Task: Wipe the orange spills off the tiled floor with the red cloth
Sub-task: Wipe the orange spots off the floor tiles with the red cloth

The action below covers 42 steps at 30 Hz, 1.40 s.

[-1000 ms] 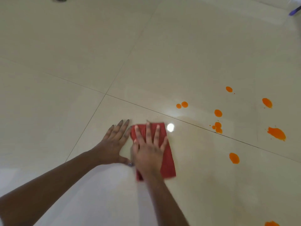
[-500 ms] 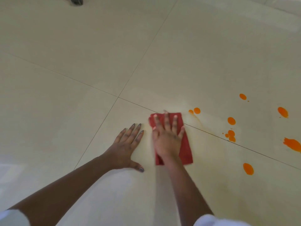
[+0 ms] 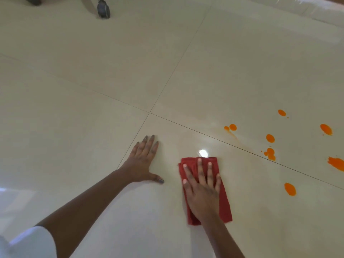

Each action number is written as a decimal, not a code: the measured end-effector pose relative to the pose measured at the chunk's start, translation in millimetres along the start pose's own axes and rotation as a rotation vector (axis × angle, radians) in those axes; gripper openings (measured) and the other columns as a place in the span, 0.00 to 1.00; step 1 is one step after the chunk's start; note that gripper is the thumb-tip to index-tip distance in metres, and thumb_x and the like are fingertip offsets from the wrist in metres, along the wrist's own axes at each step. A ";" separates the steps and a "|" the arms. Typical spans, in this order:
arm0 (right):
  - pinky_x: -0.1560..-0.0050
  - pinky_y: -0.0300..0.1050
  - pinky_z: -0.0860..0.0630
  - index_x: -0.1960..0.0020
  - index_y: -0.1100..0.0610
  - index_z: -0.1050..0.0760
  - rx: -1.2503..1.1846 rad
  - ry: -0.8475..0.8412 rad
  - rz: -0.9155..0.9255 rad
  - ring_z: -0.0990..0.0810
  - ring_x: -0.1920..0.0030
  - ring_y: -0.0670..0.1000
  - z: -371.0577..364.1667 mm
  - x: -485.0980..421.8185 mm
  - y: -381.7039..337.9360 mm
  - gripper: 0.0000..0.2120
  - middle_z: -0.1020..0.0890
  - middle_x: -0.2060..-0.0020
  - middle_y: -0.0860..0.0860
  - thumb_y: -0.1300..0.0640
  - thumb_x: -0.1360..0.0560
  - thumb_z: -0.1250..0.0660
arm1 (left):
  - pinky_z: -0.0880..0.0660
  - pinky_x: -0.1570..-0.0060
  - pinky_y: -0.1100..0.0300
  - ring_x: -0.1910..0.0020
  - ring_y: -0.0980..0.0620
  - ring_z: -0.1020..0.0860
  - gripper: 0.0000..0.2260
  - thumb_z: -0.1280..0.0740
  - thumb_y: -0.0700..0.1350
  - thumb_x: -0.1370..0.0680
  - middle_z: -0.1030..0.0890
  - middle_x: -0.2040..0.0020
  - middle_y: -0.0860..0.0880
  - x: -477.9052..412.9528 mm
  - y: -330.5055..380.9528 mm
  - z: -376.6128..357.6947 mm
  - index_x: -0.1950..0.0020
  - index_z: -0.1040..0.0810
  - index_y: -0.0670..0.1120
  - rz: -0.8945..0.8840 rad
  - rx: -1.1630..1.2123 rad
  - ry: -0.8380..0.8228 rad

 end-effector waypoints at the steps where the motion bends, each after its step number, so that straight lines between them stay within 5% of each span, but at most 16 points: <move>1: 0.32 0.63 0.45 0.29 0.40 0.40 -0.020 0.002 0.051 0.38 0.28 0.61 -2.5 -0.9 -12.2 0.23 0.37 0.27 0.52 0.43 0.23 0.50 | 0.71 0.34 0.52 0.33 0.50 0.76 0.61 0.60 0.83 0.50 0.75 0.31 0.49 0.0 -3.5 -1.4 0.31 0.73 0.45 0.008 -0.004 -0.008; 6: 0.28 0.63 0.52 0.27 0.38 0.44 -0.002 0.013 0.212 0.50 0.25 0.58 0.1 -91.2 -43.7 0.23 0.46 0.24 0.49 0.44 0.22 0.52 | 0.74 0.35 0.54 0.35 0.54 0.78 0.59 0.55 0.82 0.48 0.76 0.32 0.50 -3.5 -4.4 -6.0 0.32 0.74 0.47 -0.015 0.038 0.011; 10: 0.28 0.60 0.59 0.25 0.38 0.54 -0.037 -0.037 -0.103 0.60 0.24 0.55 17.8 -155.6 2.1 0.23 0.56 0.23 0.47 0.44 0.20 0.56 | 0.75 0.36 0.57 0.33 0.54 0.76 0.57 0.51 0.81 0.44 0.75 0.31 0.50 -1.7 -6.4 -7.5 0.30 0.71 0.47 -0.028 0.047 0.065; 13: 0.29 0.63 0.54 0.26 0.41 0.45 -0.049 0.121 -0.283 0.52 0.24 0.58 7.3 -105.0 1.1 0.23 0.48 0.24 0.50 0.46 0.20 0.53 | 0.74 0.35 0.55 0.32 0.53 0.74 0.56 0.50 0.81 0.43 0.76 0.30 0.53 -2.6 -6.1 -9.6 0.27 0.68 0.51 -0.028 0.053 0.085; 16: 0.31 0.65 0.49 0.29 0.44 0.35 -0.125 0.097 -0.080 0.41 0.27 0.62 -6.8 -61.8 -52.7 0.24 0.36 0.27 0.53 0.46 0.24 0.49 | 0.76 0.36 0.55 0.33 0.52 0.76 0.53 0.54 0.81 0.44 0.76 0.30 0.49 -1.5 -5.4 -8.4 0.30 0.71 0.54 -0.017 0.041 0.065; 19: 0.29 0.63 0.56 0.27 0.40 0.44 -0.053 0.017 0.133 0.52 0.24 0.58 -0.4 -111.2 -67.4 0.24 0.47 0.24 0.49 0.44 0.22 0.55 | 0.78 0.38 0.58 0.34 0.53 0.78 0.56 0.53 0.80 0.44 0.77 0.31 0.50 -1.8 -5.0 -7.9 0.31 0.75 0.49 -0.004 0.036 0.056; 22: 0.28 0.61 0.58 0.25 0.39 0.51 -0.026 0.003 -0.073 0.58 0.24 0.56 9.9 -151.3 -24.4 0.23 0.53 0.23 0.48 0.45 0.20 0.55 | 0.80 0.40 0.61 0.34 0.54 0.78 0.57 0.50 0.80 0.44 0.77 0.32 0.51 -0.7 -5.9 -6.9 0.31 0.73 0.47 -0.012 0.034 0.068; 26: 0.29 0.66 0.52 0.26 0.43 0.42 -0.073 0.157 -0.363 0.50 0.25 0.60 2.4 -64.1 -4.6 0.23 0.46 0.24 0.52 0.47 0.21 0.51 | 0.77 0.37 0.57 0.32 0.52 0.76 0.59 0.54 0.81 0.46 0.74 0.30 0.50 -1.3 -5.0 -8.2 0.28 0.70 0.47 0.002 0.028 0.049; 28: 0.32 0.68 0.46 0.29 0.45 0.35 -0.085 0.157 -0.238 0.41 0.27 0.63 -11.3 -16.4 -33.3 0.23 0.37 0.27 0.55 0.47 0.23 0.49 | 0.72 0.34 0.52 0.32 0.50 0.75 0.60 0.58 0.83 0.49 0.74 0.29 0.48 -1.3 -3.8 -5.5 0.29 0.72 0.47 -0.006 0.015 0.010; 32: 0.30 0.65 0.48 0.28 0.41 0.38 -0.006 0.094 0.068 0.43 0.26 0.60 -13.5 -24.4 -39.9 0.23 0.40 0.26 0.52 0.44 0.23 0.51 | 0.70 0.33 0.52 0.32 0.49 0.75 0.59 0.58 0.83 0.49 0.75 0.30 0.49 -0.2 10.9 -3.8 0.32 0.75 0.48 -0.064 0.100 -0.024; 36: 0.29 0.64 0.51 0.26 0.40 0.48 -0.016 0.097 -0.344 0.50 0.25 0.59 -7.8 -11.3 49.4 0.25 0.47 0.24 0.51 0.42 0.23 0.58 | 0.68 0.31 0.52 0.31 0.50 0.73 0.57 0.53 0.80 0.44 0.74 0.30 0.47 3.3 54.0 -17.2 0.31 0.73 0.46 -0.278 0.004 -0.042; 39: 0.34 0.68 0.42 0.27 0.43 0.44 -0.068 0.208 -0.555 0.41 0.28 0.63 -11.8 59.1 59.3 0.25 0.38 0.27 0.56 0.43 0.24 0.52 | 0.65 0.29 0.52 0.30 0.49 0.71 0.56 0.52 0.79 0.41 0.71 0.28 0.45 -0.7 85.8 -30.4 0.30 0.70 0.43 -0.366 -0.052 -0.047; 42: 0.33 0.67 0.44 0.27 0.42 0.43 0.008 0.145 -0.315 0.42 0.27 0.63 -23.4 103.7 35.5 0.24 0.39 0.26 0.55 0.44 0.23 0.50 | 0.67 0.30 0.53 0.30 0.50 0.71 0.56 0.53 0.80 0.40 0.70 0.28 0.45 -3.7 117.8 -39.3 0.29 0.69 0.43 -0.445 -0.057 -0.034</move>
Point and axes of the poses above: each hand's wrist, its own x-axis away from the middle knuckle, its own z-axis out of the back of the hand, y = z × x, the point moved 1 cm from there along -x, towards the middle knuckle
